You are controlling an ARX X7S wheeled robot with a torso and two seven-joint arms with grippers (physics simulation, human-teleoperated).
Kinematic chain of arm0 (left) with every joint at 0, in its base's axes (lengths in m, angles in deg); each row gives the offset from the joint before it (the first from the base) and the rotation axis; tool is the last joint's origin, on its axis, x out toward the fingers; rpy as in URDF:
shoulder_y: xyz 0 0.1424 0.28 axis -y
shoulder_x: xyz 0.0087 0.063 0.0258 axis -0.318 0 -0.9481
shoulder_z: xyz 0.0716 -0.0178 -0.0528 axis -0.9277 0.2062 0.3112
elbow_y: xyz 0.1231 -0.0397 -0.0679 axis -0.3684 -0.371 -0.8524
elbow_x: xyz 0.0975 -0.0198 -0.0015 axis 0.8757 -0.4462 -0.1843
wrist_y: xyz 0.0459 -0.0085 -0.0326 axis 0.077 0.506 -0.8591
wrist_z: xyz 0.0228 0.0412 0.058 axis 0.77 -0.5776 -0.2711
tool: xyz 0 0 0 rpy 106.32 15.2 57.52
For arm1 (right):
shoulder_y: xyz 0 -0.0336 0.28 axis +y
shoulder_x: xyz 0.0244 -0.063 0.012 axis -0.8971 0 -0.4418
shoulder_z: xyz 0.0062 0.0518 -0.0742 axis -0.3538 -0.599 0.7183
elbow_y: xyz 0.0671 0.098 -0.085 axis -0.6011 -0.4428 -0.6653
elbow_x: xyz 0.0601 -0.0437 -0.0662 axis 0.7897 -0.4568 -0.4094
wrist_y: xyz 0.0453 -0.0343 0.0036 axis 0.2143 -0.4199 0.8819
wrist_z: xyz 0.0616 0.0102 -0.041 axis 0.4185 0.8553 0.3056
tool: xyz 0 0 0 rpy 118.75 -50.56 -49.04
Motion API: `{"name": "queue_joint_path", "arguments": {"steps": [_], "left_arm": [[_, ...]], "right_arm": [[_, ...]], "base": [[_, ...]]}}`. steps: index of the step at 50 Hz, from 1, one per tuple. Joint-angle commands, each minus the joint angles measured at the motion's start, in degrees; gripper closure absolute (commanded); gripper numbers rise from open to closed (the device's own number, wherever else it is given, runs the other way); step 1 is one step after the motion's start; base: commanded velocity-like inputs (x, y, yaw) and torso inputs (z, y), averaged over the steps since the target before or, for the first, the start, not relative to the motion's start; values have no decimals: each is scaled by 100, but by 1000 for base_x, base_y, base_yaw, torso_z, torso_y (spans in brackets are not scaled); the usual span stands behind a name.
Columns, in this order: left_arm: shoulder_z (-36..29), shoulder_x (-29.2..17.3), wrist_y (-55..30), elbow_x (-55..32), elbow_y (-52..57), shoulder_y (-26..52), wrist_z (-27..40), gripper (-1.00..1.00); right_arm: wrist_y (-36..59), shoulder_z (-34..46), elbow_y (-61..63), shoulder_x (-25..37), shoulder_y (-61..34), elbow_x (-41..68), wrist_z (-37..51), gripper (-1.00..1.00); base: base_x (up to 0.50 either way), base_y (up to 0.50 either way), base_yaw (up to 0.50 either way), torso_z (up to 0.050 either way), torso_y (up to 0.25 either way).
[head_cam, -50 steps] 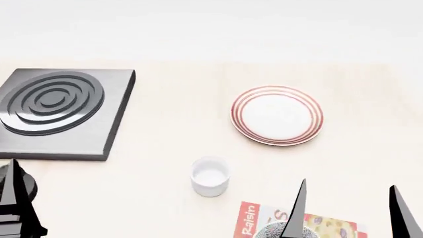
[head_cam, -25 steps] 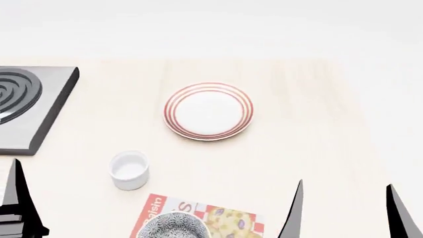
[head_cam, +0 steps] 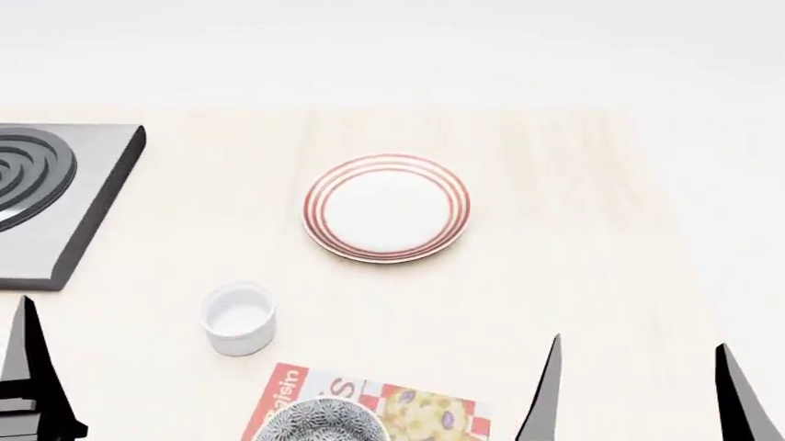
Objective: Pick the akita bowl on the cookies box and place it on the plate.
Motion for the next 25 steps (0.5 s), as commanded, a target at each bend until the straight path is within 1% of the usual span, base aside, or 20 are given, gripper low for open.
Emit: {"name": "queue_joint_path", "arguments": {"steps": [1, 6, 7, 25], "left_arm": [[-19, -50, 30, -42, 9, -17, 52, -100], [-26, -67, 35, -60, 6, -16, 67, -100], [116, -55, 278, -362, 13, -21, -107, -100], [131, -75, 426, -409, 10, -79, -82, -100]], "right_arm": [[-236, 4, -9, 14, 62, -5, 6, -100], [-211, 10, -22, 50, 37, 103, -27, -100], [-121, -89, 78, 65, 23, 43, 77, -100], [-194, -82, 77, 109, 49, 33, 131, -100]], "base": [[500, -1, 0, 0, 0], [500, -1, 0, 0, 0], [0, 0, 0, 50, 0], [0, 0, 0, 50, 0]]}}
